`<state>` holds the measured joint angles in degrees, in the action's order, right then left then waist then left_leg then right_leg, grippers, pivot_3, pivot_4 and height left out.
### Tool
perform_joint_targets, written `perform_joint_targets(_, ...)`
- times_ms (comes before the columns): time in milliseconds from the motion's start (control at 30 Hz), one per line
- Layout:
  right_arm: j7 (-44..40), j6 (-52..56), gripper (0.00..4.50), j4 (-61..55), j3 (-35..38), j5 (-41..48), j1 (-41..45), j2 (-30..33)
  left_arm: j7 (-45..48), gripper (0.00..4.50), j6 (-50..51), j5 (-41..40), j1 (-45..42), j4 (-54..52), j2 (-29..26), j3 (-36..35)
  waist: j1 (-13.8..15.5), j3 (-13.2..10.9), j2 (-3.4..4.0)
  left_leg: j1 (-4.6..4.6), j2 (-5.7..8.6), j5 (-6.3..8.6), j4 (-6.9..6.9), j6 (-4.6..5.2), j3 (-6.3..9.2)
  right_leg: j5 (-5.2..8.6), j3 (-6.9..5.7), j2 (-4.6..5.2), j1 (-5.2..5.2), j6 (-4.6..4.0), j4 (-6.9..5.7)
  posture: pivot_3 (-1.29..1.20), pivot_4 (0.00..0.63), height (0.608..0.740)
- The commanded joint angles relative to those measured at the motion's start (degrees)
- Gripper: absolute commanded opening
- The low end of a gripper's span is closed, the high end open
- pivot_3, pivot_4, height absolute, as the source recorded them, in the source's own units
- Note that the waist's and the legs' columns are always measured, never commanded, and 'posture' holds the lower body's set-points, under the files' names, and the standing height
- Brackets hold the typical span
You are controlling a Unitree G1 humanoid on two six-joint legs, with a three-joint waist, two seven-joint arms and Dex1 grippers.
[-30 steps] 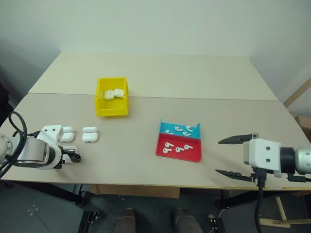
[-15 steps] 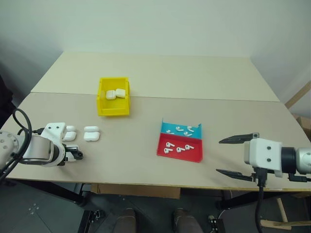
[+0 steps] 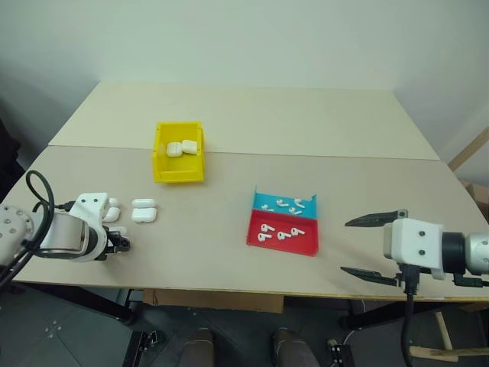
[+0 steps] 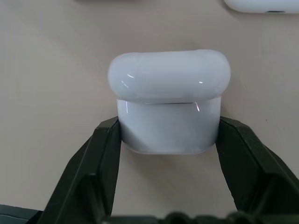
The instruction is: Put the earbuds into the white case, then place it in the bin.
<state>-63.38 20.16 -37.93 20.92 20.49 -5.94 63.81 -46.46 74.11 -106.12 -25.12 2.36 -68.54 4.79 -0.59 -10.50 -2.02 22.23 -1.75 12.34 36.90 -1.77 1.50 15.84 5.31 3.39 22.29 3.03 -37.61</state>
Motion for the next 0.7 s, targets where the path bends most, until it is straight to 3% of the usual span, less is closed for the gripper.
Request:
perform_joint_targets(33, 0.4, -0.1, 4.5, -0.8, 2.0, -0.4, 0.3, 0.3, 3.5, 2.75, -0.9, 1.9, -1.5, -6.4, -0.4, -3.2, 0.0, 0.0, -0.03, 0.02, 0.0, -0.01, 0.0, -0.02, 0.0, 0.0, -0.01, -0.01, 0.01, 0.0, 0.0, 0.0, 0.15, 0.74)
perform_joint_targets(200, 0.7, -0.7, 4.5, 0.6, 1.9, -0.9, 2.4, 0.5, 17.8, 2.75, -1.6, 1.2, -4.5, -19.2, -1.5, -8.6, 0.0, 0.0, -0.16, 0.2, -0.01, -0.02, 0.0, -0.05, 0.01, -0.02, -0.05, 0.0, 0.07, 0.02, 0.14, 0.0, 0.15, 0.74)
perform_joint_targets(367, 1.2, -2.0, 4.5, 2.4, -0.1, -1.7, 6.1, 0.2, 34.9, 2.75, -5.2, 10.3, -3.4, -27.0, 1.3, -13.4, -0.4, 0.0, -0.13, 0.12, -0.02, -0.02, -0.04, -0.05, -0.04, -0.01, -0.01, -0.02, 0.05, 0.02, 0.16, 0.0, 0.15, 0.74)
perform_joint_targets(533, 1.2, -0.5, 4.5, 3.1, -2.3, -2.2, 9.6, 1.6, 50.7, 2.75, -17.7, 33.0, 2.2, -34.5, 6.0, -11.2, -0.4, 0.0, -0.12, 0.09, -0.03, -0.05, -0.03, -0.09, -0.04, -0.03, 0.03, -0.06, 0.03, 0.03, 0.16, 0.0, 0.15, 0.74)
perform_joint_targets(633, 2.3, 6.4, 4.5, 2.5, -6.3, -1.6, 14.8, 4.6, 63.7, 2.75, -33.8, 50.0, 9.1, -34.5, 10.6, -7.6, -0.3, 0.0, -0.03, 0.14, -0.01, -0.05, -0.04, -0.08, -0.09, -0.07, 0.06, -0.02, 0.02, 0.06, 0.31, 0.0, 0.15, 0.74)
perform_joint_targets(700, 2.3, 9.3, 4.5, 2.3, -9.4, -1.1, 18.7, 5.8, 73.5, 2.75, -35.4, 51.3, 9.2, -30.6, 12.5, -5.5, -0.3, 0.0, -0.04, 0.21, -0.05, -0.05, -0.05, -0.08, -0.09, -0.15, 0.04, -0.04, 0.04, 0.0, 0.44, 0.0, 0.15, 0.74)
